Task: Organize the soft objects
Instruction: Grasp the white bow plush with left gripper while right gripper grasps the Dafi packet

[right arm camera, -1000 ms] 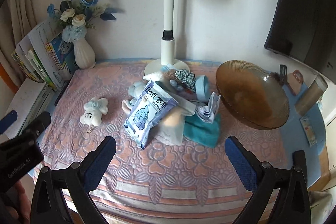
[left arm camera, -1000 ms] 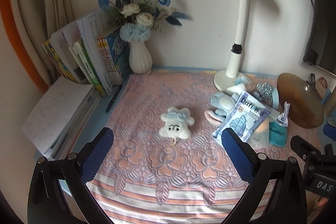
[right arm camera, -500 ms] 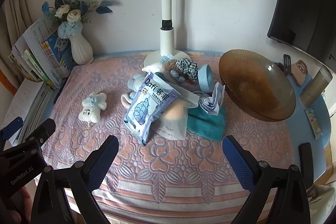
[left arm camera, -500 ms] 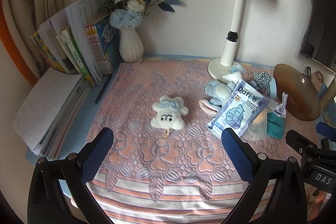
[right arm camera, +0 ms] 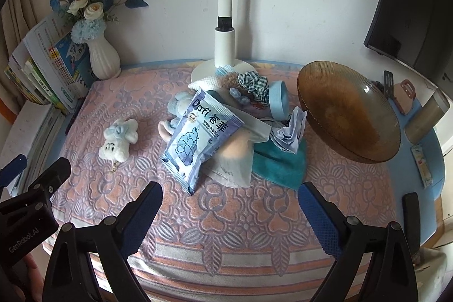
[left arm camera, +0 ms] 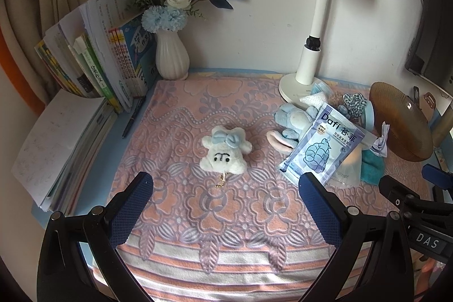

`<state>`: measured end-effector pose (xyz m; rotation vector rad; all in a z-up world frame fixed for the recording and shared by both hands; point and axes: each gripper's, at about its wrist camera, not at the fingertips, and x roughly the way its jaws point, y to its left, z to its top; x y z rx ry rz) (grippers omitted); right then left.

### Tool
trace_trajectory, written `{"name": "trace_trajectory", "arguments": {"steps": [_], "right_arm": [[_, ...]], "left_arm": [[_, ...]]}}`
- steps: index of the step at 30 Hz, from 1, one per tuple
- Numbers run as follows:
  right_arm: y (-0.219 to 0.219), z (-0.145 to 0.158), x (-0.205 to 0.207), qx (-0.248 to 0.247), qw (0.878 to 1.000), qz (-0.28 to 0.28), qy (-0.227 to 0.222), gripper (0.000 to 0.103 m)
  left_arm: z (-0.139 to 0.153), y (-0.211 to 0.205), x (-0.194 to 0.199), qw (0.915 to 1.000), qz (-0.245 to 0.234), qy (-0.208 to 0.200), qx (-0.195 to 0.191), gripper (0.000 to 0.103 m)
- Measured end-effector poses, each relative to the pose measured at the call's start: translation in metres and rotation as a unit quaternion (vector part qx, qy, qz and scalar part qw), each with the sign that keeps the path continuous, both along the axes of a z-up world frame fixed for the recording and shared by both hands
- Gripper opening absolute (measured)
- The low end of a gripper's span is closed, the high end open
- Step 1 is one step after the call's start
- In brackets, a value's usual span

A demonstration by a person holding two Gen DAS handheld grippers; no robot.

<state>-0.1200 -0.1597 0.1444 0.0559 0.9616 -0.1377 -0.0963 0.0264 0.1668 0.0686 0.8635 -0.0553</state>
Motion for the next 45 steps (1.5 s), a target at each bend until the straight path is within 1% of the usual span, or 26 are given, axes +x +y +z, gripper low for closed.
{"name": "trace_trajectory", "arguments": {"steps": [12, 23, 27, 31, 32, 34, 35, 36, 37, 38, 40, 42, 44, 45], "right_arm": [[-0.003, 0.002, 0.001, -0.013, 1.000, -0.014, -0.006, 0.097], [-0.003, -0.002, 0.002, -0.023, 1.000, -0.014, -0.001, 0.096], [-0.006, -0.003, 0.003, -0.022, 1.000, -0.017, 0.001, 0.093], [-0.009, -0.005, 0.005, -0.018, 1.000, -0.020, 0.004, 0.093], [-0.009, -0.005, 0.005, -0.018, 1.000, -0.020, 0.004, 0.093], [-0.010, -0.008, 0.008, -0.015, 1.000, -0.019, 0.006, 0.092], [-0.011, -0.009, 0.012, -0.006, 1.000, -0.014, 0.008, 0.092], [-0.013, -0.012, 0.016, 0.003, 1.000, -0.007, 0.012, 0.089], [-0.014, -0.014, 0.022, 0.010, 1.000, 0.000, 0.015, 0.088], [-0.014, -0.016, 0.026, 0.014, 1.000, 0.004, 0.019, 0.088], [-0.017, -0.021, 0.036, 0.023, 0.999, 0.005, 0.022, 0.087], [-0.019, -0.028, 0.045, 0.036, 0.999, 0.004, 0.027, 0.087], [-0.020, -0.036, 0.055, 0.050, 0.998, -0.001, 0.036, 0.087], [-0.021, -0.041, 0.060, 0.058, 0.997, -0.003, 0.040, 0.087]], "left_arm": [[-0.004, -0.002, 0.002, 0.9999, -0.005, 0.008, 0.004, 0.102], [-0.008, -0.005, 0.004, 0.9999, -0.010, 0.014, 0.004, 0.102], [-0.009, -0.006, 0.006, 0.9998, -0.010, 0.016, 0.005, 0.102], [-0.011, -0.005, 0.010, 0.9997, -0.014, 0.021, 0.000, 0.102], [-0.013, -0.004, 0.012, 0.9995, -0.019, 0.025, -0.004, 0.102], [-0.021, 0.005, 0.026, 0.9978, -0.043, 0.043, -0.027, 0.102], [-0.027, 0.009, 0.035, 0.9960, -0.058, 0.056, -0.040, 0.102], [-0.034, 0.015, 0.047, 0.9932, -0.073, 0.077, -0.047, 0.102], [-0.042, 0.020, 0.057, 0.9911, -0.079, 0.096, -0.048, 0.102], [-0.049, 0.026, 0.069, 0.9891, -0.081, 0.113, -0.048, 0.102], [-0.061, 0.037, 0.087, 0.9874, -0.075, 0.129, -0.051, 0.102], [-0.068, 0.040, 0.096, 0.9874, -0.068, 0.132, -0.056, 0.102], [-0.076, 0.038, 0.105, 0.9858, -0.072, 0.136, -0.067, 0.102], [-0.080, 0.037, 0.109, 0.9857, -0.069, 0.139, -0.066, 0.102]]}}
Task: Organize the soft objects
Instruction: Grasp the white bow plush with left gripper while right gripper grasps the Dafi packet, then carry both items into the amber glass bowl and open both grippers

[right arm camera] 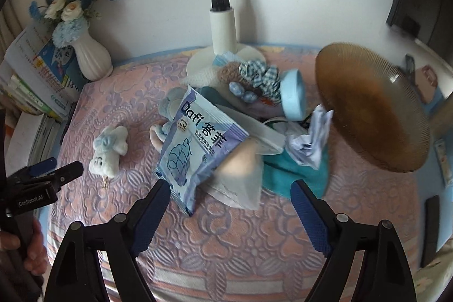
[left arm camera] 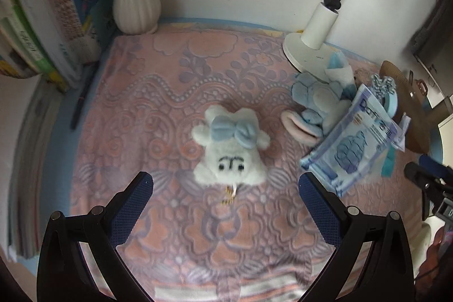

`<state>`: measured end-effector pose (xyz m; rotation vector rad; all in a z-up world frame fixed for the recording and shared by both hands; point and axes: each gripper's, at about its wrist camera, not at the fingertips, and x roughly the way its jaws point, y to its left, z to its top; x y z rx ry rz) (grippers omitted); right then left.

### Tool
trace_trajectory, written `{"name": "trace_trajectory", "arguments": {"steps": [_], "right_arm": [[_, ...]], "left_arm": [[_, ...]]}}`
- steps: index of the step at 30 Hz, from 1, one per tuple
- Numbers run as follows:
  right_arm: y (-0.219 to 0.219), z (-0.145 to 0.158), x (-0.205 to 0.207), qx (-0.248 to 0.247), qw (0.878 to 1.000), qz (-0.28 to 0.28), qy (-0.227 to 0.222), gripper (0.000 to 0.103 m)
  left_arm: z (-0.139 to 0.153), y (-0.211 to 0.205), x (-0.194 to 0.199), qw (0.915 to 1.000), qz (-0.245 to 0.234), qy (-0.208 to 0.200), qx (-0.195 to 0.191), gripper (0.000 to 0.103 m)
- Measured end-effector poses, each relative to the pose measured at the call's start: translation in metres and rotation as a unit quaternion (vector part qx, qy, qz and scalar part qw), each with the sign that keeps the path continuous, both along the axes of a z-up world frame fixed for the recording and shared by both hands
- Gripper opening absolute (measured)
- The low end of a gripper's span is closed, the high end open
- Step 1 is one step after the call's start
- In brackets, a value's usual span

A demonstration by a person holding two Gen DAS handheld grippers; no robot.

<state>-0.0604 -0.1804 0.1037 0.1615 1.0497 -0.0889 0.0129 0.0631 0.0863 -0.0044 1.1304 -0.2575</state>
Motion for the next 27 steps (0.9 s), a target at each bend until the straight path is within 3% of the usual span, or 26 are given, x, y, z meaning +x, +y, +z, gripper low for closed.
{"name": "trace_trajectory", "arguments": {"steps": [8, 13, 21, 23, 27], "right_arm": [[0.004, -0.030, 0.028, 0.049, 0.999, 0.016, 0.004, 0.082], [-0.008, -0.041, 0.042, 0.060, 0.998, -0.015, 0.013, 0.066], [0.004, -0.030, 0.047, 0.026, 1.000, 0.003, -0.017, 0.061], [0.006, -0.025, 0.046, 0.023, 0.999, 0.004, -0.026, 0.061], [0.008, -0.018, 0.041, 0.043, 0.998, 0.015, -0.040, 0.061]], "left_arm": [[-0.034, -0.016, 0.043, 0.9990, -0.007, 0.038, 0.021, 0.102], [-0.049, -0.026, 0.056, 0.9981, -0.015, 0.050, 0.031, 0.101], [-0.059, -0.033, 0.059, 0.9975, -0.011, 0.061, 0.034, 0.070], [-0.058, -0.035, 0.056, 0.9980, -0.011, 0.050, 0.038, 0.058], [-0.053, -0.027, 0.041, 0.9989, -0.002, 0.043, 0.015, 0.056]]}}
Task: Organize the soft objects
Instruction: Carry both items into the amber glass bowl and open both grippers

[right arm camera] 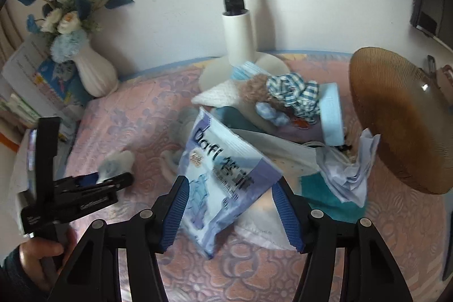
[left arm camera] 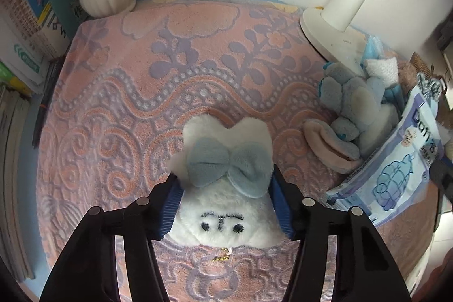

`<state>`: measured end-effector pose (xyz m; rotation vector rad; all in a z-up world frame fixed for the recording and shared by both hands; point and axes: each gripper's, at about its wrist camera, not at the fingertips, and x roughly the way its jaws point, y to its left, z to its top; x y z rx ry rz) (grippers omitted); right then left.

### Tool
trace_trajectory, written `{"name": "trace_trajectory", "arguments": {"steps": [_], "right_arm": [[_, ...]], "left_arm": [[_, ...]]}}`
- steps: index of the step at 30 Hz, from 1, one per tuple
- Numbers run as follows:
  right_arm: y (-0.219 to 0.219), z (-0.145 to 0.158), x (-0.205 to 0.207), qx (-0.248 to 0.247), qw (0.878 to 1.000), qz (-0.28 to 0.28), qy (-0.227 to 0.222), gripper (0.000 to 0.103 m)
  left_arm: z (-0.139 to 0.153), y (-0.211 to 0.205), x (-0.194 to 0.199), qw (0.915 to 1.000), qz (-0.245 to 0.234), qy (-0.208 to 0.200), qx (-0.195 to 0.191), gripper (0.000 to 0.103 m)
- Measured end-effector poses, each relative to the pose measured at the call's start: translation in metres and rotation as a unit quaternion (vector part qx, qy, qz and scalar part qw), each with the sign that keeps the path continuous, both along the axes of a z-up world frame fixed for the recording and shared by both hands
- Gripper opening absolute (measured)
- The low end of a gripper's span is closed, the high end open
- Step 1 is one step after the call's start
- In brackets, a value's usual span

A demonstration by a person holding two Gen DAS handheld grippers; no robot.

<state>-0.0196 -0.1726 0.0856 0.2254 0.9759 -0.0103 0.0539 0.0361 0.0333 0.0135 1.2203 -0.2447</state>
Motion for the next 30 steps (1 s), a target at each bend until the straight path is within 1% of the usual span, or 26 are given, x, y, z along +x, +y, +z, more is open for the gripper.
{"name": "trace_trajectory", "arguments": {"steps": [3, 6, 8, 9, 10, 11, 12, 13, 14, 15, 16, 17, 19, 23, 25, 28, 30], "right_arm": [[0.004, -0.009, 0.004, 0.034, 0.998, 0.048, 0.009, 0.061], [0.006, -0.023, 0.017, 0.053, 0.997, 0.059, 0.024, 0.061], [0.008, -0.034, 0.028, 0.062, 0.996, 0.062, 0.034, 0.061], [0.010, -0.038, 0.033, 0.065, 0.995, 0.065, 0.036, 0.060], [0.014, -0.040, 0.035, 0.063, 0.995, 0.066, 0.037, 0.059], [0.017, -0.041, 0.037, 0.055, 0.996, 0.065, 0.036, 0.058], [0.020, -0.040, 0.037, 0.044, 0.996, 0.062, 0.034, 0.053], [0.020, -0.040, 0.036, 0.040, 0.997, 0.062, 0.033, 0.042], [0.021, -0.041, 0.036, 0.039, 0.997, 0.064, 0.033, 0.034], [0.018, -0.040, 0.034, 0.047, 0.996, 0.067, 0.035, 0.026], [0.015, -0.040, 0.033, 0.062, 0.995, 0.069, 0.036, 0.023], [0.011, -0.039, 0.030, 0.078, 0.994, 0.068, 0.035, 0.022], [0.006, -0.036, 0.025, 0.088, 0.993, 0.067, 0.035, 0.019], [0.001, -0.017, 0.011, 0.095, 0.993, 0.071, 0.024, 0.018], [-0.006, -0.005, 0.003, 0.095, 0.993, 0.067, 0.016, 0.018], [-0.021, 0.021, -0.013, 0.090, 0.995, 0.053, -0.005, 0.018], [-0.039, 0.037, -0.024, 0.088, 0.995, 0.038, -0.020, 0.018]], "left_arm": [[-0.001, 0.005, -0.007, 0.9998, 0.002, 0.004, -0.017, 0.056], [-0.002, 0.008, -0.013, 0.9998, -0.002, 0.002, -0.017, 0.056], [-0.004, 0.005, -0.012, 0.9998, -0.002, 0.003, -0.018, 0.064], [-0.008, 0.004, -0.005, 0.9998, 0.000, 0.005, -0.021, 0.067], [-0.006, 0.003, -0.001, 0.9996, 0.000, 0.006, -0.026, 0.071], [-0.006, 0.002, 0.001, 0.9996, 0.001, 0.005, -0.027, 0.073], [-0.006, 0.001, 0.002, 0.9997, 0.002, 0.004, -0.024, 0.074], [-0.007, -0.001, 0.003, 0.9998, 0.003, 0.003, -0.020, 0.074], [-0.009, -0.002, 0.008, 0.9999, 0.004, 0.000, -0.017, 0.074], [-0.009, -0.004, 0.008, 0.9999, 0.002, -0.004, -0.013, 0.074], [-0.009, -0.007, 0.010, 0.9999, 0.001, -0.010, -0.008, 0.065], [-0.010, -0.014, 0.015, 0.9998, 0.000, -0.017, -0.004, 0.053], [-0.007, -0.015, 0.015, 0.9997, -0.002, -0.023, -0.007, 0.048], [0.012, -0.015, 0.001, 0.9986, -0.005, -0.039, -0.037, 0.048], [0.029, -0.015, -0.010, 0.9966, -0.009, -0.055, -0.060, 0.048], [0.058, -0.022, -0.028, 0.9917, -0.018, -0.082, -0.097, 0.048], [0.075, -0.033, -0.039, 0.9873, -0.026, -0.095, -0.125, 0.048]]}}
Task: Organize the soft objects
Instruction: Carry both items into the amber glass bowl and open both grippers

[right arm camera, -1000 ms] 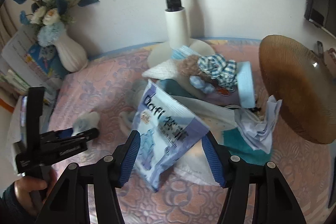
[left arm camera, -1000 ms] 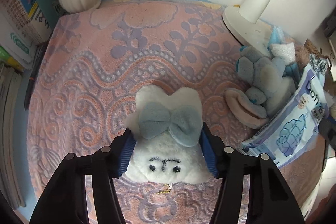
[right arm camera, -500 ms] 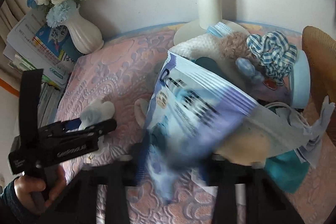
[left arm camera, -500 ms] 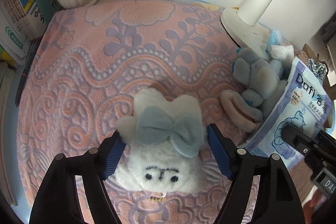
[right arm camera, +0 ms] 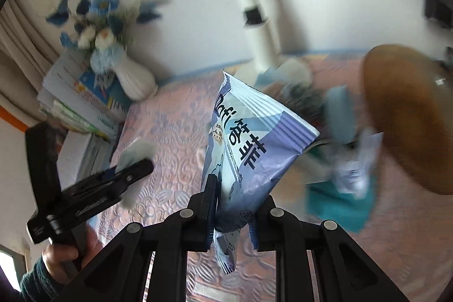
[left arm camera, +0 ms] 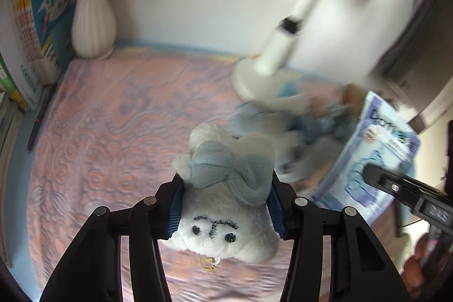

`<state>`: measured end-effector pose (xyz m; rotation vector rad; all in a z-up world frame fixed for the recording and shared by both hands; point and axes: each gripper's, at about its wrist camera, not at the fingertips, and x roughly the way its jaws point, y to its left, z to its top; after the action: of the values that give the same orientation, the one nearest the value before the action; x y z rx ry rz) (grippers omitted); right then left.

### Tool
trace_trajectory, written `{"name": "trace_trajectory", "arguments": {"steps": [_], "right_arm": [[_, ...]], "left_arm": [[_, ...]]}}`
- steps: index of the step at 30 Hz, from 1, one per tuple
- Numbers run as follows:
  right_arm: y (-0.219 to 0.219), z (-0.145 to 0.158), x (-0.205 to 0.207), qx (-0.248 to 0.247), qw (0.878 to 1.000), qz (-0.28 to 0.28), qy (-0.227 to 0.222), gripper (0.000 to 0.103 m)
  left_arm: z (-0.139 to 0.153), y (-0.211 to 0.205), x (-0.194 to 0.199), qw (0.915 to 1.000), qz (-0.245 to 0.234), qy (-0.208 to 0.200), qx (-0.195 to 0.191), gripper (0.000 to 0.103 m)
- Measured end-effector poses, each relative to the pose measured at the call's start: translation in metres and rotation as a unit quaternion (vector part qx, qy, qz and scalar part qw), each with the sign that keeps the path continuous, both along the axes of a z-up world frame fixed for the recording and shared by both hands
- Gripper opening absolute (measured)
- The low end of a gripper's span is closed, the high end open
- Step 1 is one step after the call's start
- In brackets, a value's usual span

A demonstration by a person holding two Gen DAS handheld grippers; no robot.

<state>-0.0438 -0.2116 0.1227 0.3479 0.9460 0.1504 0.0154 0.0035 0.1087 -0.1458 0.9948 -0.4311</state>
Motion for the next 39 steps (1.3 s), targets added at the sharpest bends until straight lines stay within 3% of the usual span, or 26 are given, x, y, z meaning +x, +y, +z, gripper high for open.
{"name": "trace_trajectory", "arguments": {"steps": [5, 10, 15, 18, 21, 22, 23, 24, 25, 32, 39], "right_arm": [[-0.066, 0.040, -0.026, -0.012, 0.997, -0.064, -0.036, 0.018], [-0.144, 0.069, -0.043, -0.043, 0.990, -0.124, -0.058, 0.018], [-0.216, 0.078, -0.042, -0.066, 0.983, -0.168, -0.041, 0.018], [-0.247, 0.073, -0.025, -0.070, 0.984, -0.165, -0.021, 0.018], [-0.263, 0.064, -0.002, -0.073, 0.987, -0.141, 0.000, 0.024], [-0.270, 0.060, 0.003, -0.079, 0.988, -0.135, 0.009, 0.030], [-0.276, 0.058, 0.007, -0.091, 0.987, -0.134, 0.021, 0.035], [-0.279, 0.056, 0.010, -0.101, 0.985, -0.136, 0.027, 0.047], [-0.286, 0.056, 0.009, -0.109, 0.984, -0.140, 0.027, 0.055], [-0.317, 0.054, -0.016, -0.103, 0.986, -0.127, 0.024, 0.056], [-0.274, 0.035, -0.019, -0.075, 0.995, -0.044, 0.040, 0.056]], "left_arm": [[0.042, -0.043, -0.015, 0.9981, -0.043, -0.042, -0.016, 0.048], [0.073, -0.116, -0.017, 0.9929, -0.090, -0.074, -0.027, 0.048], [0.084, -0.202, -0.013, 0.9873, -0.132, -0.082, -0.034, 0.050], [0.086, -0.252, -0.006, 0.9837, -0.149, -0.098, -0.023, 0.053], [0.084, -0.293, 0.001, 0.9810, -0.154, -0.116, -0.016, 0.066], [0.084, -0.304, 0.003, 0.9808, -0.154, -0.120, -0.008, 0.079], [0.083, -0.314, 0.005, 0.9811, -0.146, -0.126, 0.008, 0.080], [0.086, -0.319, 0.000, 0.9816, -0.140, -0.129, 0.018, 0.080], [0.083, -0.322, 0.003, 0.9826, -0.135, -0.125, 0.025, 0.080], [0.083, -0.286, 0.005, 0.9921, -0.078, -0.098, 0.006, 0.080], [0.083, -0.188, -0.034, 0.9949, 0.045, -0.085, 0.030, 0.080]]}}
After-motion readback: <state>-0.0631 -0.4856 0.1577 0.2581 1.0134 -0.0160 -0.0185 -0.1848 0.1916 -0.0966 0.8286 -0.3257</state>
